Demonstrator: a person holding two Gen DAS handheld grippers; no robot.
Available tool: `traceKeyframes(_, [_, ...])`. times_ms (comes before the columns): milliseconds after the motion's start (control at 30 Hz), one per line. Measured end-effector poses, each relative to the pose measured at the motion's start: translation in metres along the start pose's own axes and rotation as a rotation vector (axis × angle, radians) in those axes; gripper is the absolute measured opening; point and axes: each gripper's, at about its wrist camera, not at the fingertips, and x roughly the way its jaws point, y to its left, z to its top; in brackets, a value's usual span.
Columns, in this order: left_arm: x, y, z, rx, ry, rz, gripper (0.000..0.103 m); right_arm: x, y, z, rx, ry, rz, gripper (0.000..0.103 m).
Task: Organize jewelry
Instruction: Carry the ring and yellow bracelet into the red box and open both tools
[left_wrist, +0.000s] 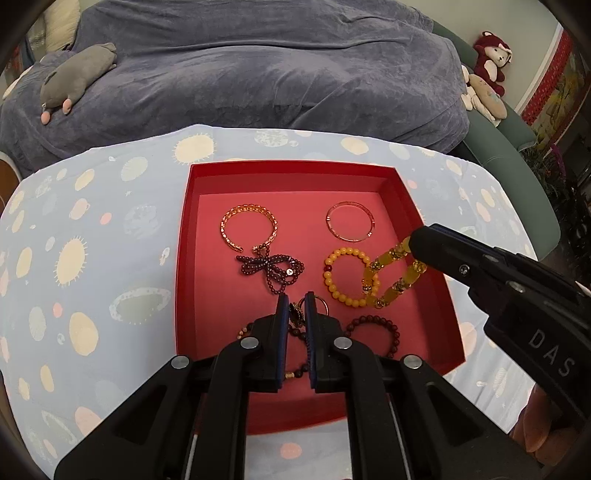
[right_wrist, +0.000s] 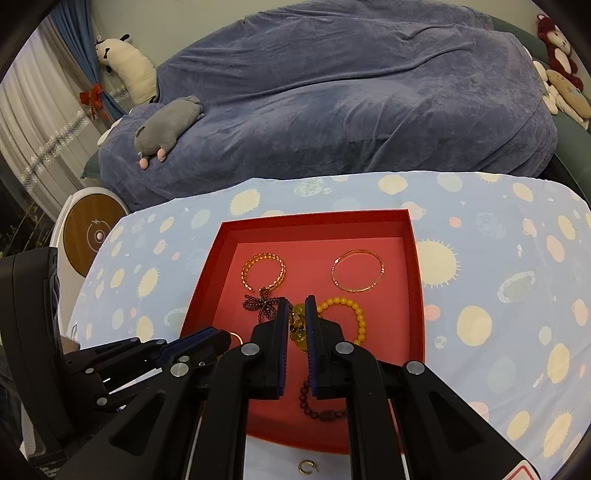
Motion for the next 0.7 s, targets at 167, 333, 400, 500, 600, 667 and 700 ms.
traceKeyframes(167, [0.027,0.005,0.006,-0.001,0.030,0.011,0.008,0.030,-0.007,0.003,0.010,0.025,-0.006,0.009])
traceKeyframes(333, [0.046,0.009,0.003,0.010,0.054,0.037,0.008,0.051,-0.024,-0.004,0.021,0.055,-0.042,0.009])
traceKeyframes(400, [0.051,0.011,0.002,0.012,0.059,0.045,0.009,0.056,-0.030,-0.006,0.019,0.061,-0.057,0.009])
traceKeyframes(500, [0.056,0.013,0.001,0.004,0.066,0.049,0.008,0.060,-0.036,-0.007,0.012,0.061,-0.079,0.009])
traceKeyframes(600, [0.060,0.015,0.001,-0.005,0.072,0.052,0.009,0.061,-0.038,-0.009,-0.001,0.059,-0.093,0.009])
traceKeyframes(667, [0.061,0.014,0.000,-0.003,0.068,0.056,0.009,0.062,-0.038,-0.011,-0.009,0.058,-0.098,0.010])
traceKeyframes(700, [0.060,0.013,0.000,-0.001,0.062,0.062,0.009,0.061,-0.038,-0.011,-0.008,0.055,-0.098,0.010])
